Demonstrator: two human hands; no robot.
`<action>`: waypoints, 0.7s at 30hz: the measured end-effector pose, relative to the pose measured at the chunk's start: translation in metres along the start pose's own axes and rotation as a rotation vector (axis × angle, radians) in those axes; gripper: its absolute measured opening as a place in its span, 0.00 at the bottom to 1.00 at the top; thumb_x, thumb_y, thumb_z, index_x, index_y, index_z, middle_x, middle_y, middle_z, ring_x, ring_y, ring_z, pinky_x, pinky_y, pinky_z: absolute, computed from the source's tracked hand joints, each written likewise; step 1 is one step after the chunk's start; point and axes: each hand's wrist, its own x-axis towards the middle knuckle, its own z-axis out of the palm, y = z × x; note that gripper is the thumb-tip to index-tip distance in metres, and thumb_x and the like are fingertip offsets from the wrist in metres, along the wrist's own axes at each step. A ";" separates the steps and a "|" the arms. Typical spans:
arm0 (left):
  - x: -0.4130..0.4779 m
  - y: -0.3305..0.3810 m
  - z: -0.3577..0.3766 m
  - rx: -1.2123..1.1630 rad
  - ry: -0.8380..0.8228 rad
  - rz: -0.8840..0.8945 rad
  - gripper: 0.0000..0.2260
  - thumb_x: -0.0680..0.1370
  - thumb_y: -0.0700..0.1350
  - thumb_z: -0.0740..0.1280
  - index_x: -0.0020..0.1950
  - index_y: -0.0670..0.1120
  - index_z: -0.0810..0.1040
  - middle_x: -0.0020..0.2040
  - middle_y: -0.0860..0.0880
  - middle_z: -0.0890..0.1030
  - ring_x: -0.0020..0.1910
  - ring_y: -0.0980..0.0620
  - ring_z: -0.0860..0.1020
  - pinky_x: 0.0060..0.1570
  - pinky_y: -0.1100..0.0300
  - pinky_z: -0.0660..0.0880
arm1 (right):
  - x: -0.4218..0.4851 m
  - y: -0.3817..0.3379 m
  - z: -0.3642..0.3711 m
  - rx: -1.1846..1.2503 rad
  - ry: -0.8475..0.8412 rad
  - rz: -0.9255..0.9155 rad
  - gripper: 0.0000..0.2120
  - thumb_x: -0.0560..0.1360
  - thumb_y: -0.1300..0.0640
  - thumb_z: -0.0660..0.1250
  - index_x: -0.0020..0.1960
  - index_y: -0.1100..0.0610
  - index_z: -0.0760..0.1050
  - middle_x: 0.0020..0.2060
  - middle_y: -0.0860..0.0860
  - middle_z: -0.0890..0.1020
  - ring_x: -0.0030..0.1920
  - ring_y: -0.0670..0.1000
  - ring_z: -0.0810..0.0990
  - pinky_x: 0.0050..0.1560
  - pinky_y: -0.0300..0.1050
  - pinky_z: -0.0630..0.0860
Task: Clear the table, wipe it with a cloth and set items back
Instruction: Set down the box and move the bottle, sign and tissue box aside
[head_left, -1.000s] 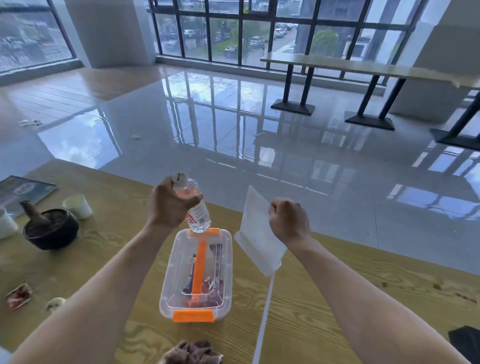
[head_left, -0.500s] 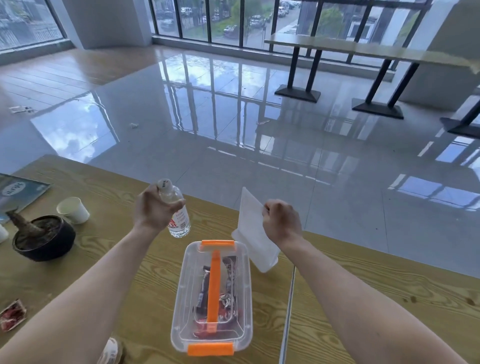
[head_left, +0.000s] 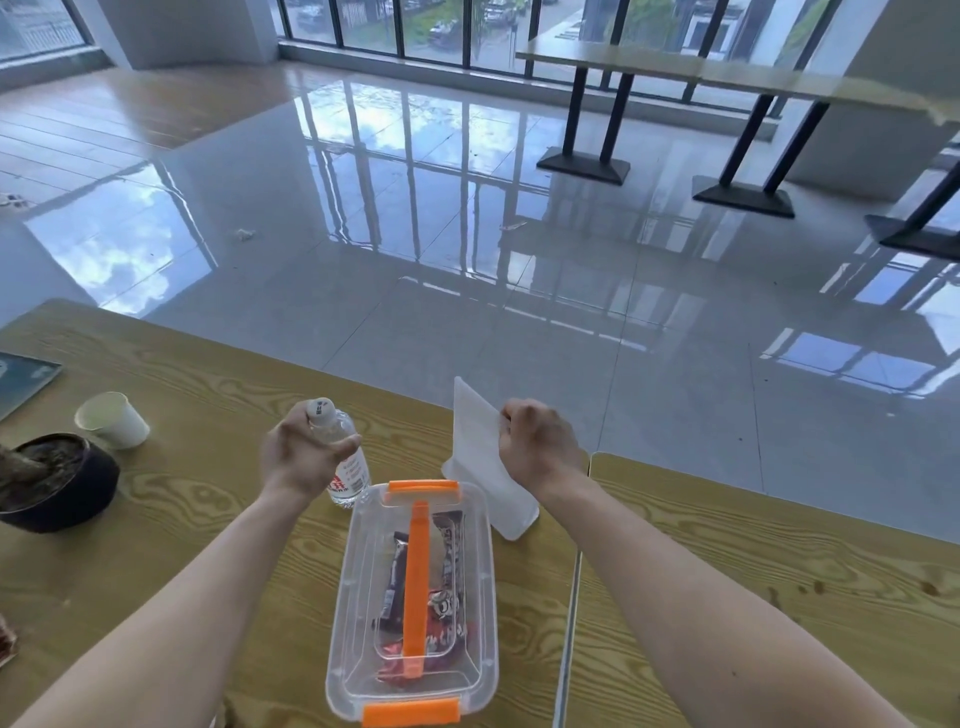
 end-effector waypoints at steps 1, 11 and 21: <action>-0.001 -0.002 0.001 -0.008 0.001 -0.001 0.19 0.67 0.50 0.80 0.49 0.47 0.76 0.44 0.49 0.80 0.42 0.46 0.78 0.40 0.56 0.71 | 0.000 0.001 0.000 0.000 -0.017 0.005 0.08 0.76 0.64 0.59 0.42 0.58 0.75 0.38 0.54 0.80 0.37 0.56 0.77 0.34 0.44 0.67; -0.009 -0.001 -0.005 -0.116 -0.142 -0.085 0.27 0.68 0.51 0.79 0.62 0.48 0.73 0.54 0.49 0.79 0.53 0.45 0.78 0.48 0.52 0.73 | -0.012 0.008 -0.010 0.056 -0.089 0.037 0.11 0.74 0.61 0.62 0.55 0.58 0.76 0.49 0.57 0.82 0.48 0.60 0.80 0.42 0.47 0.73; -0.077 0.058 -0.024 -0.062 0.170 0.223 0.34 0.70 0.51 0.69 0.73 0.41 0.63 0.68 0.37 0.68 0.68 0.39 0.66 0.67 0.41 0.65 | -0.047 0.031 -0.047 0.138 0.049 0.039 0.19 0.77 0.48 0.68 0.64 0.57 0.76 0.55 0.55 0.82 0.55 0.57 0.80 0.52 0.49 0.77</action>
